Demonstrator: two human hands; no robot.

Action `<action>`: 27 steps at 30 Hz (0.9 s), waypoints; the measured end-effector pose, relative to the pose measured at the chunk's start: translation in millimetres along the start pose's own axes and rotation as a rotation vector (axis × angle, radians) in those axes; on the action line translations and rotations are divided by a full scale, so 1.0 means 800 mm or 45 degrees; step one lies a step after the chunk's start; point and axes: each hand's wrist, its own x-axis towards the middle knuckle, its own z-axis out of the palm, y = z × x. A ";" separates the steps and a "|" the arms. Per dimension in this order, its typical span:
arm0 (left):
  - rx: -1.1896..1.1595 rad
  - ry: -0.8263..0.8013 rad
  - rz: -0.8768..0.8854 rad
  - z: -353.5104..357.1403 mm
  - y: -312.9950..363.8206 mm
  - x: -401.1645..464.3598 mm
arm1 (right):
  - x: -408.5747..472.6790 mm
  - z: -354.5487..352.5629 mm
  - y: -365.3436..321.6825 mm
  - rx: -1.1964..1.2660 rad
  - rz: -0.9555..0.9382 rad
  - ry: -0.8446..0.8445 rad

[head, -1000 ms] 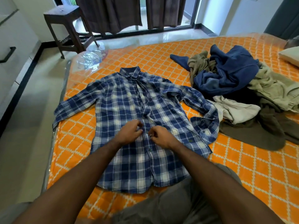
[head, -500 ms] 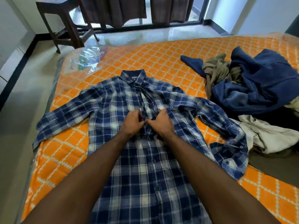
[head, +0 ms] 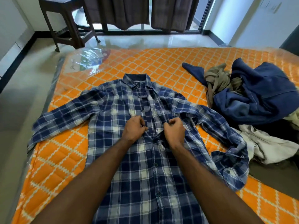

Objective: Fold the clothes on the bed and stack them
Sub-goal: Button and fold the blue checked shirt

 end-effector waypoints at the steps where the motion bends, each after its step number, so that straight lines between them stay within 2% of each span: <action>1: -0.002 -0.001 -0.020 0.000 0.002 0.000 | -0.006 0.004 0.000 -0.020 -0.063 0.004; 3: -0.020 -0.010 -0.059 0.000 0.004 0.001 | -0.016 0.019 -0.003 -0.068 -0.198 -0.075; 5: -0.036 -0.020 -0.098 -0.001 0.004 0.003 | -0.019 0.035 -0.009 -0.107 -0.223 -0.171; 11: -0.283 -0.072 -0.242 -0.018 0.005 0.007 | 0.000 0.054 -0.014 0.024 0.078 -0.184; 15: -0.614 -0.132 -0.364 -0.022 0.000 0.003 | 0.008 0.053 -0.010 0.246 0.224 -0.254; 19: -0.878 -0.157 -0.404 -0.019 0.003 -0.010 | 0.007 0.050 -0.011 0.388 0.278 -0.384; 23: -0.931 -0.130 -0.396 -0.014 0.003 -0.016 | 0.009 0.046 -0.006 0.432 0.307 -0.459; 25: -0.936 -0.119 -0.375 -0.012 -0.001 -0.017 | 0.010 0.044 -0.004 0.477 0.318 -0.422; 27: -0.904 -0.140 -0.331 -0.011 -0.001 -0.018 | 0.008 0.043 -0.002 0.468 0.290 -0.292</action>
